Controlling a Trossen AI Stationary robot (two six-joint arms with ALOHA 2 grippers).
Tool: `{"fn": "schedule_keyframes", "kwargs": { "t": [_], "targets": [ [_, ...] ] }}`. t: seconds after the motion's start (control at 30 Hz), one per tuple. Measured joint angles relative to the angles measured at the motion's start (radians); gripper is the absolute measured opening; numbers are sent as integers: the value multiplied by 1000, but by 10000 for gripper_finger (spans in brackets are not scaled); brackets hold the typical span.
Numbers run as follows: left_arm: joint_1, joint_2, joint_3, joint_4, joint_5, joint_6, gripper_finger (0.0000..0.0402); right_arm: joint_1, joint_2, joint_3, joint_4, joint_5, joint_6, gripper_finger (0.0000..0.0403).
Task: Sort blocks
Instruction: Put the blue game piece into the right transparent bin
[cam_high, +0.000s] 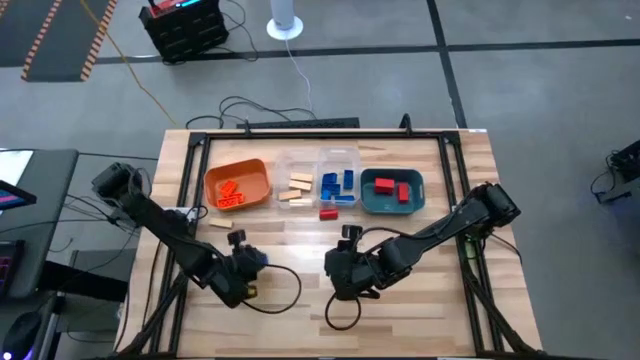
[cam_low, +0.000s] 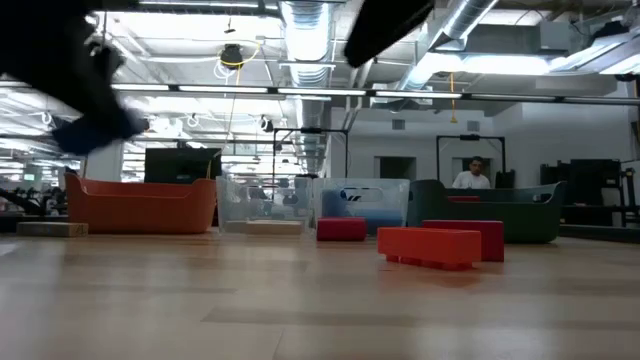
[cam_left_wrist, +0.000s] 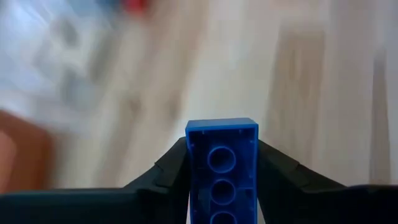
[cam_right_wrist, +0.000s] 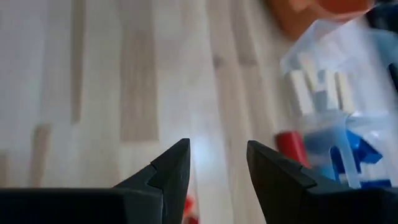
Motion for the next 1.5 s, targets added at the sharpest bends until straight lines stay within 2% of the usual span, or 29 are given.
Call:
{"fn": "schedule_keyframes", "kwargs": {
  "t": [0.17, 0.27, 0.43, 0.57, 0.73, 0.97, 1.23, 1.5],
  "targets": [
    [0, -40, 0, 211, -305, 173, 145, 3, 0, -104, 335, 147, -90, 192],
    [9, -37, 0, 368, -393, 308, 146, 9, 0, -142, 536, 224, -183, 192],
    [14, -37, 0, 499, -402, 461, 143, 16, 0, -147, 630, 237, -261, 192],
    [19, -37, 0, 612, -406, 547, 143, 11, 0, -147, 644, 237, -262, 192],
    [21, -37, 0, 859, -398, 743, 143, 10, 0, -147, 667, 241, -249, 192],
    [36, -37, 0, 1187, -388, 981, 143, 10, -1, -147, 825, 262, -267, 192],
    [64, -37, 0, 1295, -357, 1026, 143, 12, 8, -146, 890, 286, -286, 192],
    [98, -34, 1, 1305, -302, 1007, 143, 1, 36, -147, 994, 312, -374, 192]
  ]
}}
